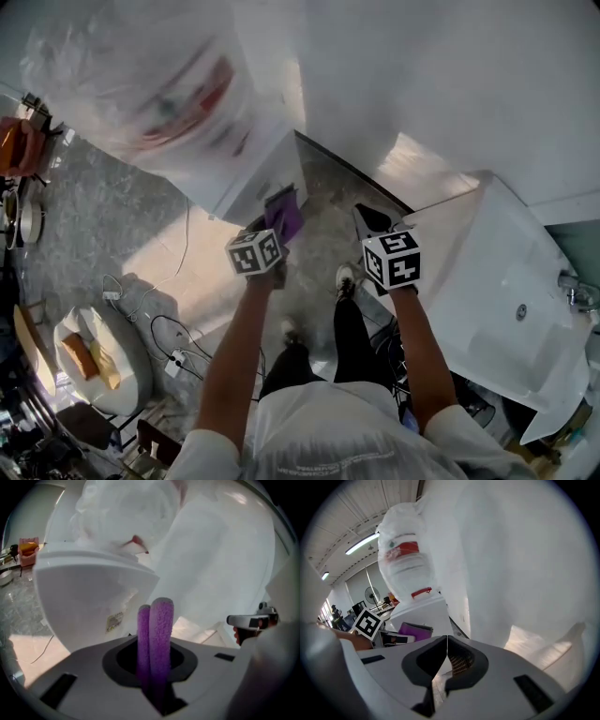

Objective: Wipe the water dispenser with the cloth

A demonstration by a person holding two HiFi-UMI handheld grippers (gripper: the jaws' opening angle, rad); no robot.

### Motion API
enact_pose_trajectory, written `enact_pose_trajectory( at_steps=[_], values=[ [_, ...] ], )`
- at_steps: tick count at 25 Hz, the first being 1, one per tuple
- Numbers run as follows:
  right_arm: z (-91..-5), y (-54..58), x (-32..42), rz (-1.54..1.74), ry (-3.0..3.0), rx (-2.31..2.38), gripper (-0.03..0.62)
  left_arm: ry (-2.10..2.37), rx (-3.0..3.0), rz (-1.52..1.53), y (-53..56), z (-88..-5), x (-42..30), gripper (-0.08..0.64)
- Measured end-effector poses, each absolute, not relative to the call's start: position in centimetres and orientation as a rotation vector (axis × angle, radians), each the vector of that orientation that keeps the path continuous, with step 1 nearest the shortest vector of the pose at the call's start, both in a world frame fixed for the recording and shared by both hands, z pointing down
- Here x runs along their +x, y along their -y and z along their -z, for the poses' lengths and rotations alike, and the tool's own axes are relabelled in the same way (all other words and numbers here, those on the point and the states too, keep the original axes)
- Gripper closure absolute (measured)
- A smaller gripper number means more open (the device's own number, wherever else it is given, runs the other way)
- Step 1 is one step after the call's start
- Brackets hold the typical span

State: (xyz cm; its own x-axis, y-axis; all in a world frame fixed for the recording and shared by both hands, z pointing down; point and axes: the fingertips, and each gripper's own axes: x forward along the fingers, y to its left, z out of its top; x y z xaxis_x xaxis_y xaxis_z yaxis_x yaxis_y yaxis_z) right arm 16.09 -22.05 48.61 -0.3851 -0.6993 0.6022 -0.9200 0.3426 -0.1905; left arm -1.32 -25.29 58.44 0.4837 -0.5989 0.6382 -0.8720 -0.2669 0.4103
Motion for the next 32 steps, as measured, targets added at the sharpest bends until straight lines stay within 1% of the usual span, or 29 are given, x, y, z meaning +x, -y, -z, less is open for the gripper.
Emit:
enact_pose_trajectory(
  at_steps=[3, 8, 14, 16, 19, 23, 29, 32],
  values=[
    [-50.9, 24.0, 17.6, -0.787, 2.196, 1.412, 0.577, 1.279, 1.929, -0.469, 27.8, -60.5, 0.6, 0.495],
    [-55.3, 27.8, 18.7, -0.869, 2.221, 1.371, 0.577, 1.459, 1.888, -0.582, 31.5, -65.3, 2.9, 0.495],
    [-60.8, 29.6, 19.2, -0.988, 2.213, 1.307, 0.577, 1.533, 1.864, -0.542, 35.1, -70.8, 5.5, 0.495],
    [-62.5, 29.7, 19.8, -1.004, 2.200, 1.292, 0.577, 1.563, 1.874, -0.529, 36.4, -72.3, 5.8, 0.485],
    [-64.2, 30.0, 20.4, -0.993, 2.182, 1.272, 0.577, 1.671, 1.884, -0.547, 38.2, -73.5, 5.0, 0.485],
    [-65.5, 30.5, 20.2, -0.958, 2.189, 1.237, 0.577, 1.819, 1.896, -0.686, 38.9, -74.5, 3.9, 0.485],
    [-66.4, 30.4, 17.5, -0.903, 2.244, 1.157, 0.577, 1.840, 1.757, -0.494, 36.8, -75.7, 0.4, 0.488],
    [-66.4, 29.8, 15.8, -0.886, 2.250, 1.138, 0.577, 1.857, 1.711, -0.455, 34.7, -76.1, -2.0, 0.488]
  ],
)
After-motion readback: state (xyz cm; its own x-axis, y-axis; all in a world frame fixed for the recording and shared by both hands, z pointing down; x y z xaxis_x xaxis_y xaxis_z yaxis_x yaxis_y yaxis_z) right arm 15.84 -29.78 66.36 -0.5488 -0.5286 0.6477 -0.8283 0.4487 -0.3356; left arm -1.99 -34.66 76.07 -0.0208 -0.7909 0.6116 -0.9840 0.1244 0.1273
